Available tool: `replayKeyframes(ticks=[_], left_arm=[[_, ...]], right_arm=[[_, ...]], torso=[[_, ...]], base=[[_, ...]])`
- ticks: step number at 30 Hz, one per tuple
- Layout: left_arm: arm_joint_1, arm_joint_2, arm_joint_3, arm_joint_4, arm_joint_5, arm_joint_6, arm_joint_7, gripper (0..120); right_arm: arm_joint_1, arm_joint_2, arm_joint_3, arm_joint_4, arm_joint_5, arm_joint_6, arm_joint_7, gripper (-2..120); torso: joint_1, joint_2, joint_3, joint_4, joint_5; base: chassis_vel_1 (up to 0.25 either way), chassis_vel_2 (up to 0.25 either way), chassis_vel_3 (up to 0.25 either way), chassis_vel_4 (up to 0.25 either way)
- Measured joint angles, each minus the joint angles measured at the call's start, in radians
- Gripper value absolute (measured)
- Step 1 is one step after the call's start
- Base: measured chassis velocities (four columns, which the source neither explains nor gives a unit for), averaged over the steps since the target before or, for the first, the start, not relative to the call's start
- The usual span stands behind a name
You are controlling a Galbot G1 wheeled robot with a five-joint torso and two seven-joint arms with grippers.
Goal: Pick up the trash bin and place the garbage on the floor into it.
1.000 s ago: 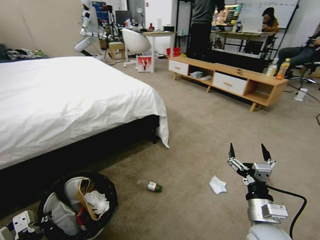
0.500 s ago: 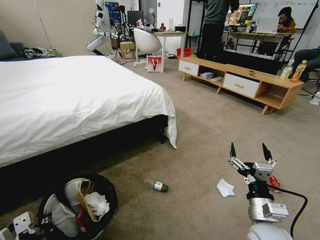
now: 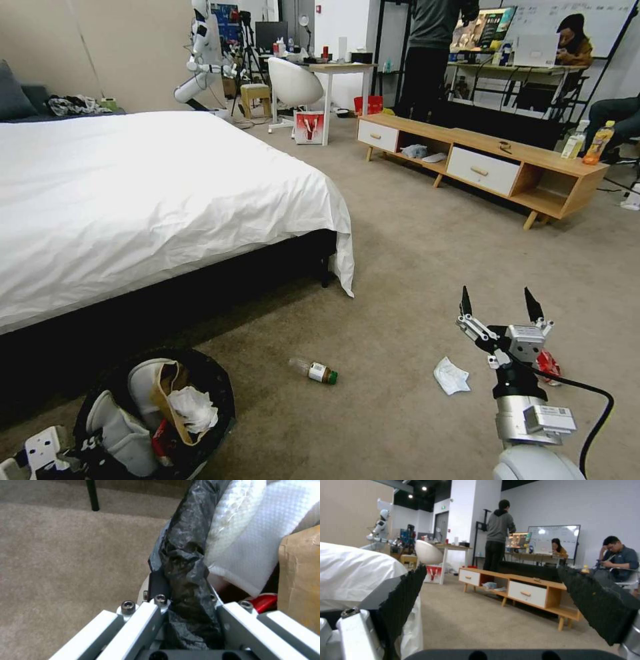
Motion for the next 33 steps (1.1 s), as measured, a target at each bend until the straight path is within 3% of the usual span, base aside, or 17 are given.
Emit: replayKeyframes(ticks=[33], left_arm=[[0.006,-0.001,-0.002,0.002,0.005,-0.010,0.000,3]], right_arm=[[-0.009,-0.002,0.023,-0.012,-0.001,0.023,-0.026,100]], torso=[[0.000,0.000,0.000,0.0001,0.0000]], base=[[0.014,0.016,0.016,0.013]])
